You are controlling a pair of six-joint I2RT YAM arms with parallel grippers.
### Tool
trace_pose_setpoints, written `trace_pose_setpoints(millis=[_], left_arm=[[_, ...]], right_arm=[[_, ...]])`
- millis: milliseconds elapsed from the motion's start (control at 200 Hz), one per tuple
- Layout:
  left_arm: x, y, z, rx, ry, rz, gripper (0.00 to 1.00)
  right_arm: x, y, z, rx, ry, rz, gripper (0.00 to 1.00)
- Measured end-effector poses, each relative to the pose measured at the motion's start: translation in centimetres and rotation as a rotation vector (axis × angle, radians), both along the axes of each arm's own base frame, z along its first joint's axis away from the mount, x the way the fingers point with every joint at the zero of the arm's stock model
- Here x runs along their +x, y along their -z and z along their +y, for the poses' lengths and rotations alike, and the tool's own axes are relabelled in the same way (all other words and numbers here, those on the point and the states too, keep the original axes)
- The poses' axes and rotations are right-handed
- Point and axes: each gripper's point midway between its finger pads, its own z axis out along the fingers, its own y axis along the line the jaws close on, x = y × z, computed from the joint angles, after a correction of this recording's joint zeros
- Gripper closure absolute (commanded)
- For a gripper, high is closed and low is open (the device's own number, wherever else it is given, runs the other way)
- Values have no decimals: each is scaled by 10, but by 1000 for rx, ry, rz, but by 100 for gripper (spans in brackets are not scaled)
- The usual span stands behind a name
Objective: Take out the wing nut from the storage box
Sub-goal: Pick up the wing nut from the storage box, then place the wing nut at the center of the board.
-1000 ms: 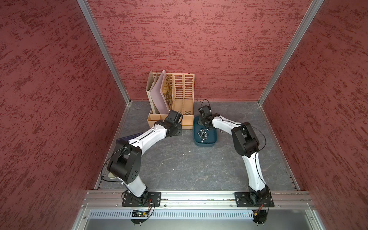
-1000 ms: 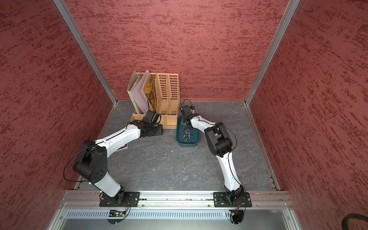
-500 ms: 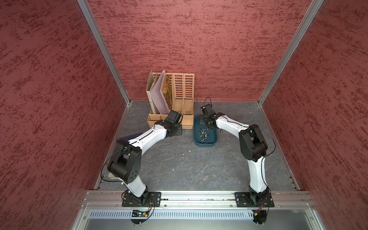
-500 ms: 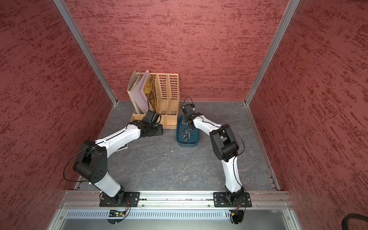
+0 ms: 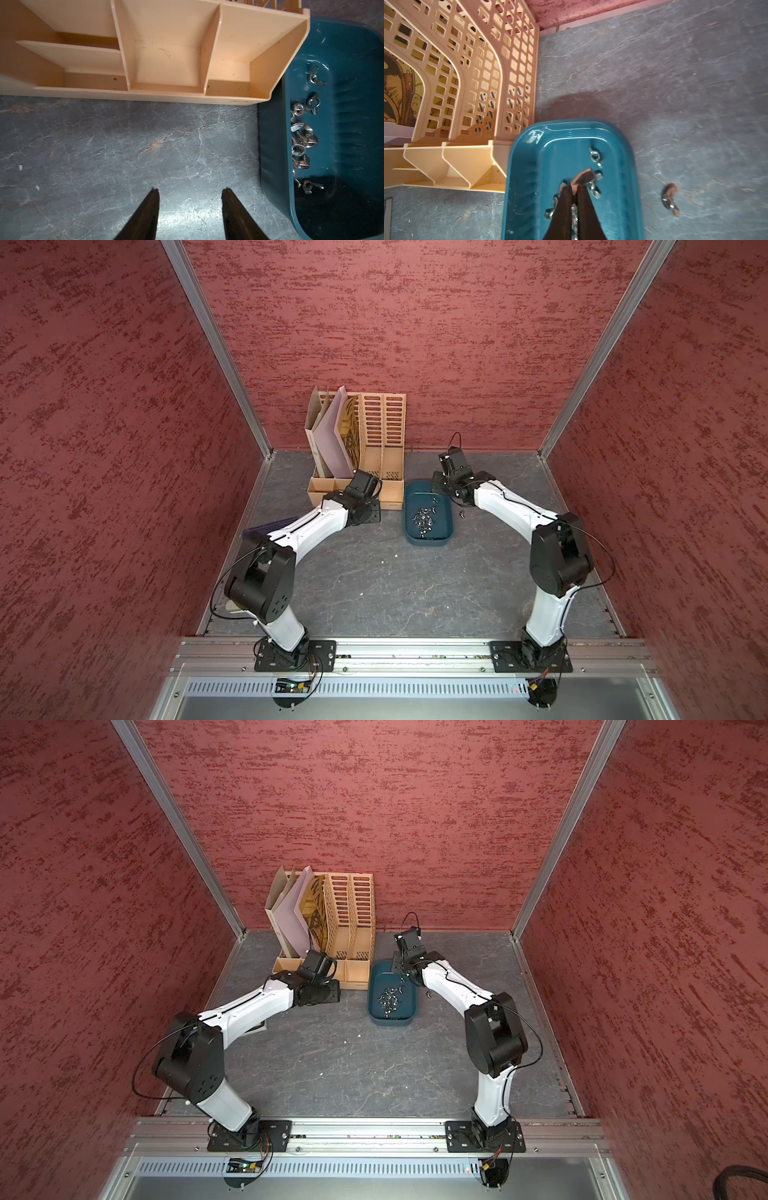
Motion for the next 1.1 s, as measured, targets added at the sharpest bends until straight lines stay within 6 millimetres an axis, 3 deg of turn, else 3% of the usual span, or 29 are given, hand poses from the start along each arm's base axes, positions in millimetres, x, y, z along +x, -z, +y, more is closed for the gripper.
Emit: trace_pose_setpoints(millis=[311,601,777,1097], left_arm=[[5,-10,-6,-11,6,-22,48],[9,-14,-10,-15,11,-31,48],[8,-12,-11,-14,15,-28,48],[7,-12,-12,-13,18,-28,48]], right_arm=[[-20,7,-55,-29,68,32,100],[-38,43,-96,-43,110,123,100],[-45,61,-105,-45,104,164,100],[-45,104,-100,-88,18,245,100]])
